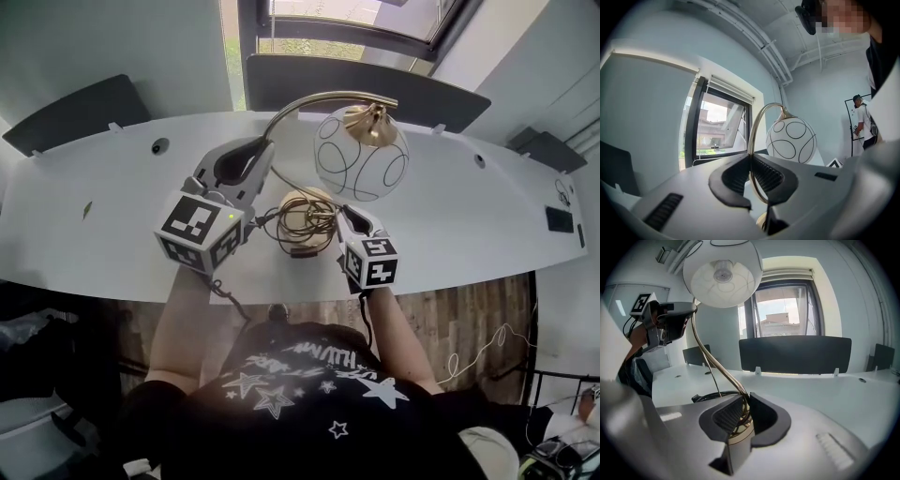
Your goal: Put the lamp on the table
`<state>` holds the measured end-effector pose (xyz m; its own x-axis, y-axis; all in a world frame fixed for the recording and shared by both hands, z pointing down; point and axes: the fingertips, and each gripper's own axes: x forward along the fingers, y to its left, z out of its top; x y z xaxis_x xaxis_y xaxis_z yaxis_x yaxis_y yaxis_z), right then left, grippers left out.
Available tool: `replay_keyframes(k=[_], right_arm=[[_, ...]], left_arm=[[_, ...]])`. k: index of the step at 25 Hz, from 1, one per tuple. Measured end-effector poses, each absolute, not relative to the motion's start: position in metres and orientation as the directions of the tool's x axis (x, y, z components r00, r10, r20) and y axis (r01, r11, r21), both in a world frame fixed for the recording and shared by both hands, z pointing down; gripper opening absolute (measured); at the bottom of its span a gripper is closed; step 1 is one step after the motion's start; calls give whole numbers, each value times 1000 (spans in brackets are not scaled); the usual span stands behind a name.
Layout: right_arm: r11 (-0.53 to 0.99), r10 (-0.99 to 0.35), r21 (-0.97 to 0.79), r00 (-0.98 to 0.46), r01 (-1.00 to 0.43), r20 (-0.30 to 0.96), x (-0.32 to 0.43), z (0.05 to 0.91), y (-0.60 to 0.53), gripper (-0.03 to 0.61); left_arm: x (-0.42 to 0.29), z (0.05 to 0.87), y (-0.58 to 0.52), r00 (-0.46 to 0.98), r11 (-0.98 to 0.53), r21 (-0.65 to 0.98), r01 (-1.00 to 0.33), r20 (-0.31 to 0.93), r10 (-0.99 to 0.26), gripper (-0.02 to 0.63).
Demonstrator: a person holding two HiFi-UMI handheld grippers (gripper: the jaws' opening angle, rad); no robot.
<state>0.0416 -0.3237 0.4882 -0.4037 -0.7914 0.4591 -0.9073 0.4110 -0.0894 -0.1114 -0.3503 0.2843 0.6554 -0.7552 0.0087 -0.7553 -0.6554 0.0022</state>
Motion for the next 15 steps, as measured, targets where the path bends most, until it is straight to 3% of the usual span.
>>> replay_keyframes(k=[7,15], right_arm=[[406,-778,-94,-398,-909,486,31,501,-345,44],[449,-760,-92,-434,-889,484,27,504,-386,44]], left_arm=[[-116,296,-374,664,-666,4,-746,68,-744,31],[-122,294,-409,617,-617,12,-787,50,-785,31]])
